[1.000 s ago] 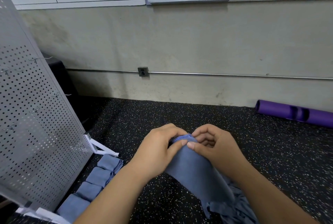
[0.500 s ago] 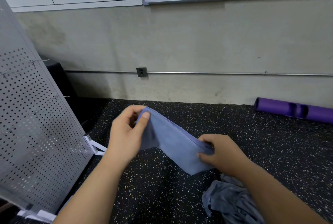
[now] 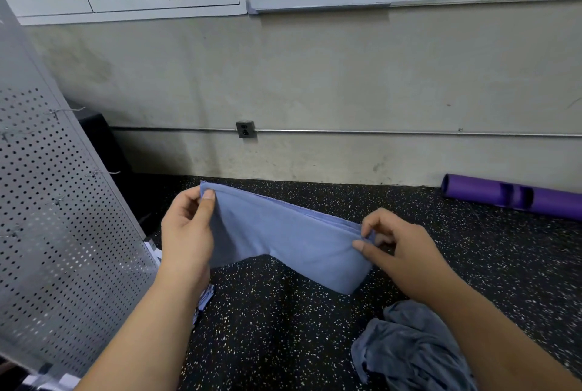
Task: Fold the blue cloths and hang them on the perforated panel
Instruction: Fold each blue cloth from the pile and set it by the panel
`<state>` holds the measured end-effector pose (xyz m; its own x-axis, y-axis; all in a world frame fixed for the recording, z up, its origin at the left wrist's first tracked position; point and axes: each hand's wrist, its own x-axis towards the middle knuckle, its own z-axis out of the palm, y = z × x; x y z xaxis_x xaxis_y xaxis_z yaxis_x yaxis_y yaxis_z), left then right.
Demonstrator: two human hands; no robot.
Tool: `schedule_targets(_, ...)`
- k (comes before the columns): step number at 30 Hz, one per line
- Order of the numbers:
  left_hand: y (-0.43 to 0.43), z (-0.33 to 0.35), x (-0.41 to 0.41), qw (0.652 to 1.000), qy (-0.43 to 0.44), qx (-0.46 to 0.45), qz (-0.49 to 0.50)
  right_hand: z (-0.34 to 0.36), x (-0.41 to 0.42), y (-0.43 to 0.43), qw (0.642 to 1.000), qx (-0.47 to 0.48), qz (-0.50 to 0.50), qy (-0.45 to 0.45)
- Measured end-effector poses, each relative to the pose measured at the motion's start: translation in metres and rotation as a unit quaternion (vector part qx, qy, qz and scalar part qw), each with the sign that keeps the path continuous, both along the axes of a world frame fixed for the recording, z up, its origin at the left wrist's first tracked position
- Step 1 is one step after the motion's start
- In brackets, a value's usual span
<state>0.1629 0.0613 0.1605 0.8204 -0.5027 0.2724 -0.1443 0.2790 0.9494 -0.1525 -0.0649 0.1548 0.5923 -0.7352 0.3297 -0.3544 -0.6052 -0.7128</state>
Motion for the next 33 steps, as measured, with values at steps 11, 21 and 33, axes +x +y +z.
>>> schedule_targets(11,0.002,0.002,0.0,1.0,-0.009,0.004,0.006,-0.007,-0.005,-0.012,0.997,0.058,0.026,0.042)
schedule_targets(21,0.001,0.001,-0.001,0.998,-0.051,0.018,-0.027,-0.021,-0.006,-0.018,0.996,0.056,0.023,0.069)
schedule_targets(33,0.002,-0.003,0.002,0.995,-0.076,0.039,-0.044,-0.024,-0.006,-0.019,0.99,0.076,0.031,0.117)
